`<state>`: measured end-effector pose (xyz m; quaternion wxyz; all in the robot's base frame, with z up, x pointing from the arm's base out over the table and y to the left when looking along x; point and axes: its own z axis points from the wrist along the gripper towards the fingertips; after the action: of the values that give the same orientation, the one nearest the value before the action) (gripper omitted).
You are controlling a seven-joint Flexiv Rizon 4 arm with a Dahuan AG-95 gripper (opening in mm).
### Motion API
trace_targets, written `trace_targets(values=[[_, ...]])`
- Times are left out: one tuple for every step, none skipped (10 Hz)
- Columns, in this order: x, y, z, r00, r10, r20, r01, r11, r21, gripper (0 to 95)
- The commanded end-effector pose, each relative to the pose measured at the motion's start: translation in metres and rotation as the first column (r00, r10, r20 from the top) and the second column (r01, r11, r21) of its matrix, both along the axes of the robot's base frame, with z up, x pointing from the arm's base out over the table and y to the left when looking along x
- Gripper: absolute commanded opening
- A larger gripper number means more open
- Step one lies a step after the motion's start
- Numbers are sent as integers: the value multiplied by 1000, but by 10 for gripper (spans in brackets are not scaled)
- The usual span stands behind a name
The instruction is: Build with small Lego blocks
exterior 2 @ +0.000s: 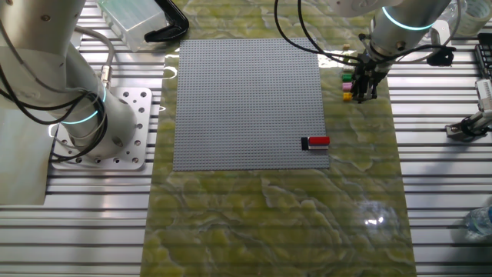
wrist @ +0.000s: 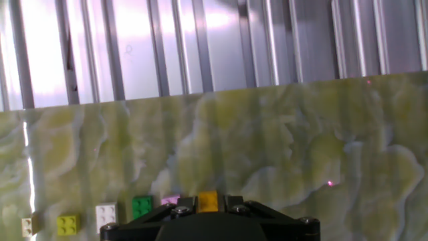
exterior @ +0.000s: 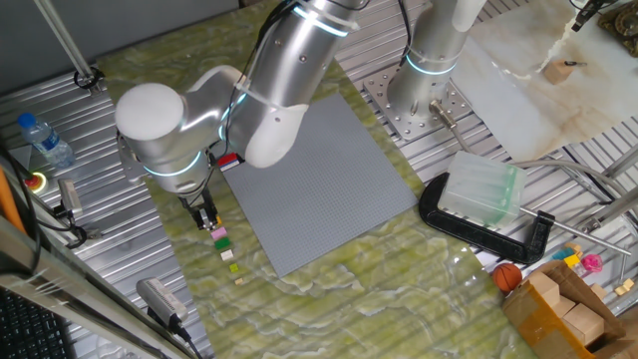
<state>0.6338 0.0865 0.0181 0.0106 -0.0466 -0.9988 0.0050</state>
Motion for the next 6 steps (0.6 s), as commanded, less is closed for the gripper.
trace_targets(values=[[-1,1,0,1000,0,2,0,1000,-1,190],[-3,1,-2,1000,-2,2,2,1000,-2,190],[-6,0,-7,1000,1,10,-1,1000,-7,190],[-7,-1,-8,1000,3,19,-3,1000,-7,190],[-7,-1,-8,1000,3,18,-3,1000,-7,190],[-7,-1,-8,1000,0,18,0,1000,-6,190]])
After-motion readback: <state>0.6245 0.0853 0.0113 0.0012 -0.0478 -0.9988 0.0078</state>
